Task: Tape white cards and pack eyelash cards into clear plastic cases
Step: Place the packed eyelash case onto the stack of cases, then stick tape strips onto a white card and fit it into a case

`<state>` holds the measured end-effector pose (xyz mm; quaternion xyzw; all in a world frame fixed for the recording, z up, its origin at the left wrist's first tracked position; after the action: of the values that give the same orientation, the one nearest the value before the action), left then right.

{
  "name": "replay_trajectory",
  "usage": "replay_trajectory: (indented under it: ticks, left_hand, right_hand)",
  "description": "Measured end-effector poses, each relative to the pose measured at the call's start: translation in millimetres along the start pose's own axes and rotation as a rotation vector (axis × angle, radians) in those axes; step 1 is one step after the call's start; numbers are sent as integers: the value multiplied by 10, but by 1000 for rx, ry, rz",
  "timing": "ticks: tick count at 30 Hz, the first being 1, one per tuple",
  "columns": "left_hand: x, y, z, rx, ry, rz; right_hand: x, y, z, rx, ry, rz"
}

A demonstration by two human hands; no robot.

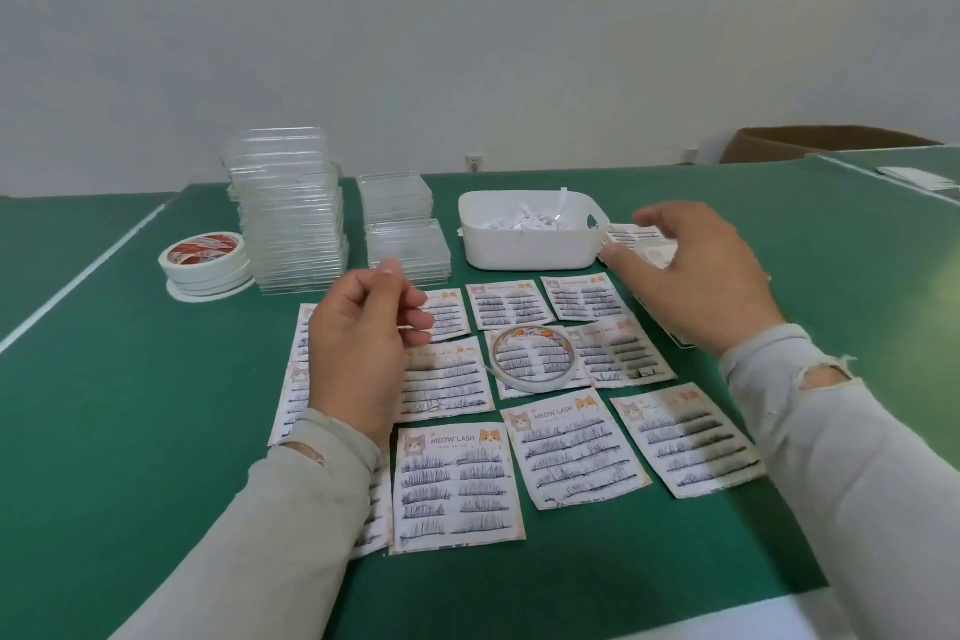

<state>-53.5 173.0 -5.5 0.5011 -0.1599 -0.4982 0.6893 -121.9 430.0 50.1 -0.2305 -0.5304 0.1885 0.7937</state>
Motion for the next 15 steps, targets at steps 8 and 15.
replay_trajectory:
  ticks: [8,15]
  left_hand:
    - [339,76,275,-86,376,105]
    - [546,54,486,8,44,631]
  right_hand:
    - [-839,-548,-305,229,-415,178]
    - [-912,-386,-323,282,-315,162]
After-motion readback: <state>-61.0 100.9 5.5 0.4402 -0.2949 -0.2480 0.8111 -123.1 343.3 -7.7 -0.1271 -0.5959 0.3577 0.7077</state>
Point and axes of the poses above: each hand's wrist, its own z-axis towards the middle knuckle, its own x-axis out of the back of the hand, y = z × x, the point moved 1 cm from there along z, towards the middle knuckle, and after that the axes turned 14 degrees about -x, right-handed, at the moved point
